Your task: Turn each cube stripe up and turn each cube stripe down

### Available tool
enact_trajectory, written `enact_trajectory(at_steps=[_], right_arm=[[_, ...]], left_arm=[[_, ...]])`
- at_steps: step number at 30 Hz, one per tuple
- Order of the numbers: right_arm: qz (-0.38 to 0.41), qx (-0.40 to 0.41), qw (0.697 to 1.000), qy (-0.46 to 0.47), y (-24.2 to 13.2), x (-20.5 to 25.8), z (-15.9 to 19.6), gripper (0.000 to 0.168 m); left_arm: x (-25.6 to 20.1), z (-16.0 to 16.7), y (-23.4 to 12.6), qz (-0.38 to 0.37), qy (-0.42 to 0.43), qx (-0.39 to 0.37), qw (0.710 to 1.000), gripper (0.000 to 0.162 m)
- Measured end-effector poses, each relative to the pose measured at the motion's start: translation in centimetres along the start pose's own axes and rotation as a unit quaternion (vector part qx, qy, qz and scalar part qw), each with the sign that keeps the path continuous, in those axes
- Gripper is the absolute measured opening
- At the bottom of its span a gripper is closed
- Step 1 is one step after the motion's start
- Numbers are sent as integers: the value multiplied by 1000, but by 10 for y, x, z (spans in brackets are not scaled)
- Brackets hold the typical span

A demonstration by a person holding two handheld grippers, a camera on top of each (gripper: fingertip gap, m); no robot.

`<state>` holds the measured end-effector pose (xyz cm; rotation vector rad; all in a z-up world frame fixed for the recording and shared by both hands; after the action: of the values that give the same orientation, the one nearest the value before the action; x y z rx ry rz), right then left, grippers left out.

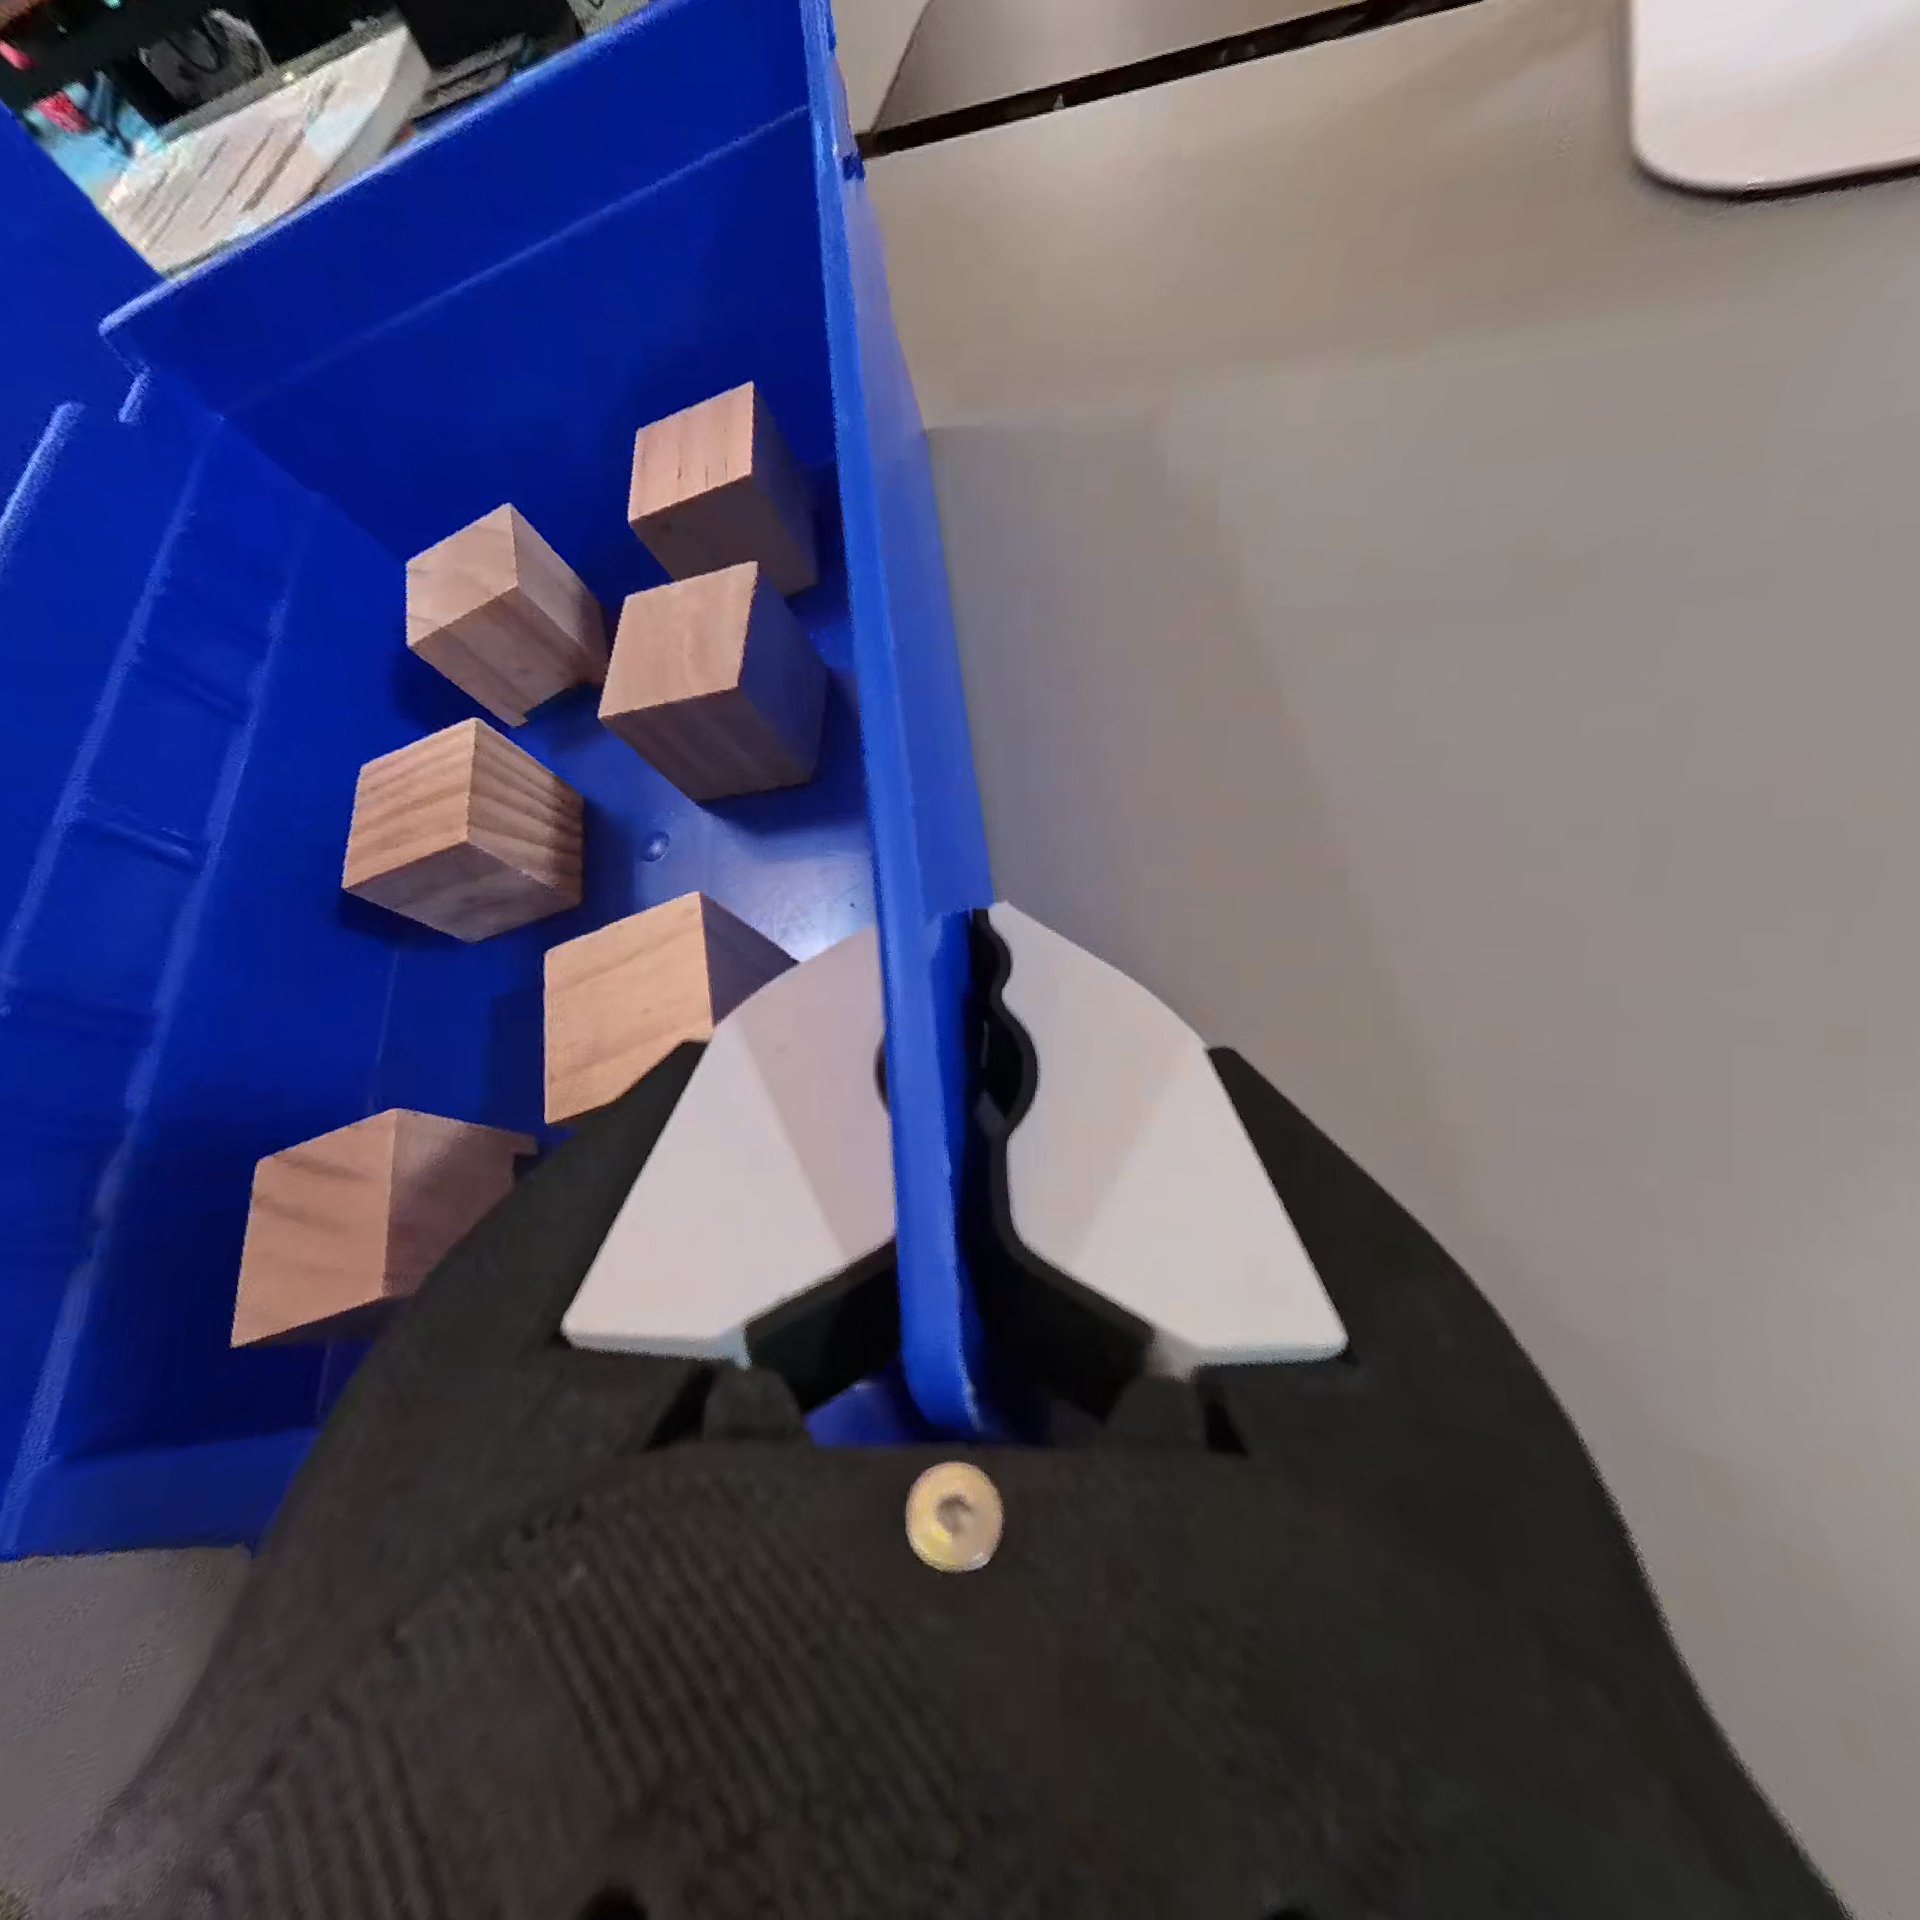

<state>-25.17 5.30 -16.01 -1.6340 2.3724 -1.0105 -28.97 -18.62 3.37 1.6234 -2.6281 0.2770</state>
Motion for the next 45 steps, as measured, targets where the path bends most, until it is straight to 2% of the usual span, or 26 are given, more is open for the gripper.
enact_trajectory(at_steps=[9,13,16,25,30,33,35,38,40,45], right_arm=[[-50,53,997,-25,7,60,14,21],[-83,59,994,-35,-3,78,22,34],[-110,58,990,-60,-13,88,28,35],[-214,78,961,-159,-34,121,51,74],[-258,27,955,-145,-53,110,33,70],[-271,-21,950,-156,-79,83,13,76],[-261,-49,949,-171,-100,46,4,79],[-225,-107,956,-157,-136,-38,-2,72],[-214,-147,954,-150,-162,-100,-2,82],[-91,-196,972,-88,-214,-245,-26,76]], left_arm=[[7,-3,-3,-9,-4,-6,1000,9],[4,-3,-1,-7,-4,-7,1000,9],[2,-5,-1,0,-6,-16,1000,9],[-15,-8,3,24,0,-14,1000,9],[-36,-16,2,47,13,-28,998,9],[-61,-26,-1,77,24,-40,996,9],[-84,-33,-4,106,32,-50,993,9],[-132,-42,-13,158,58,-72,983,9],[-172,-43,-19,198,83,-85,973,9],[-280,-27,-44,303,105,-107,941,9]])
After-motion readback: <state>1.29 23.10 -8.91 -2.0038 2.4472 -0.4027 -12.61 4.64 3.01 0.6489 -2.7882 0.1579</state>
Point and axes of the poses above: each gripper's, where its closed fingertips meet, y out along the fingers, z out of its underside, x = y × z across the jaws, the point moved 4 cm from there along -y, back along the fingers, and after that the axes turned 2 degrees about z, right-handed, at the moved point
